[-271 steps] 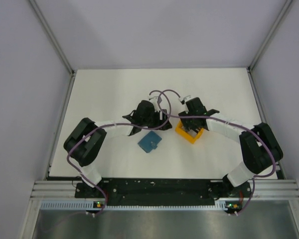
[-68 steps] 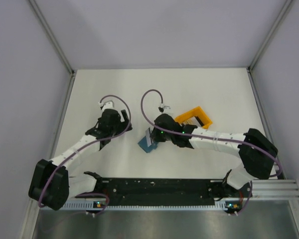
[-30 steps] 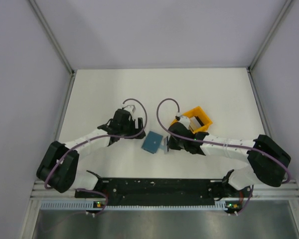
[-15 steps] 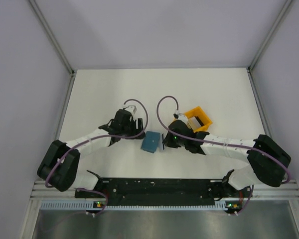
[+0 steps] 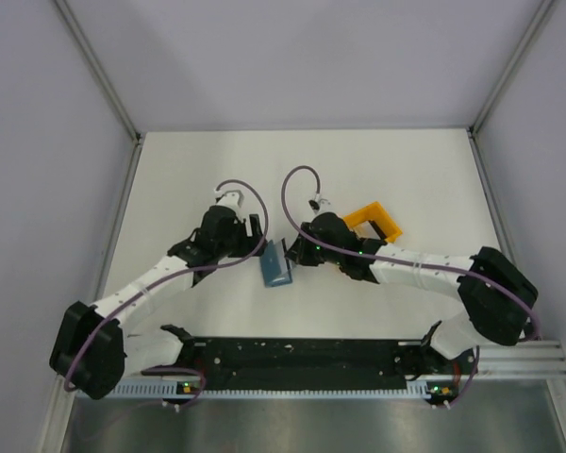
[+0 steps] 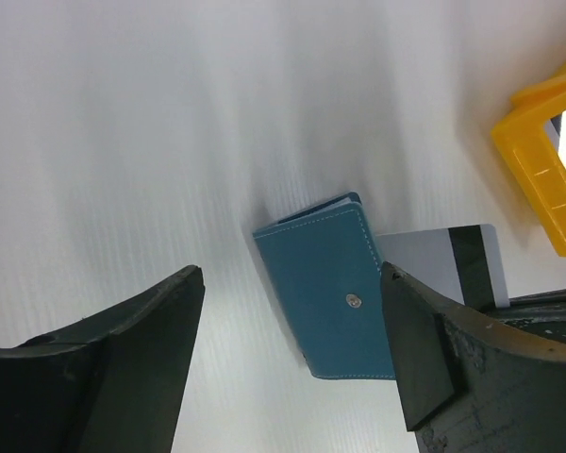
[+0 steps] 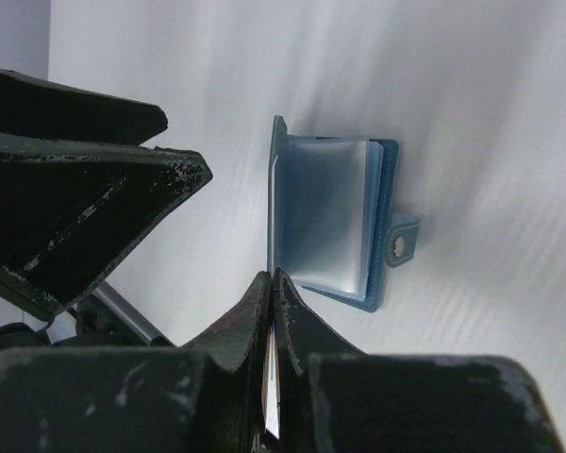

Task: Put the credit cards into the card holder
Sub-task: Open the card holder at the center of the board.

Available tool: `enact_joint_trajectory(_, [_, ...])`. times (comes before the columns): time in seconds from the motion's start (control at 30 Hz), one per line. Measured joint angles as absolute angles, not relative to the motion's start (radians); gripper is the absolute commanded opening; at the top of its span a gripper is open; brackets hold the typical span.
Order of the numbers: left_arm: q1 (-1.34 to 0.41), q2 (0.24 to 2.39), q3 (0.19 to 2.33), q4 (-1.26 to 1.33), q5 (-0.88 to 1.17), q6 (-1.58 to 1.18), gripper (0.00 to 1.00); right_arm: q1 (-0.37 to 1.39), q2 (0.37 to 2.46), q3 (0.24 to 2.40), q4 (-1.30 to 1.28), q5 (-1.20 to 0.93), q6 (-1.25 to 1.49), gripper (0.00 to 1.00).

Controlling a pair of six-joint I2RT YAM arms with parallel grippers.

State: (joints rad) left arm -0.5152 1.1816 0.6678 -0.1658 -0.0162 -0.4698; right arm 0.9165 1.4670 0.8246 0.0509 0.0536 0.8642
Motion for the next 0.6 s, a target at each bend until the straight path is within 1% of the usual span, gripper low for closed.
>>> enact_joint_trajectory(0.3, [-0.477, 1.034, 0.63, -0.22, -0.088, -0.49, 0.81, 0.915, 1.6, 0.9, 0.092, -0.066, 0.856, 0.0])
enact_joint_trajectory(0.6, [-0.442, 0.972, 0.58, -0.266, -0.095, -0.541, 0.8, 0.935, 1.612, 0.936, 0.118, -0.135, 0.831, 0.0])
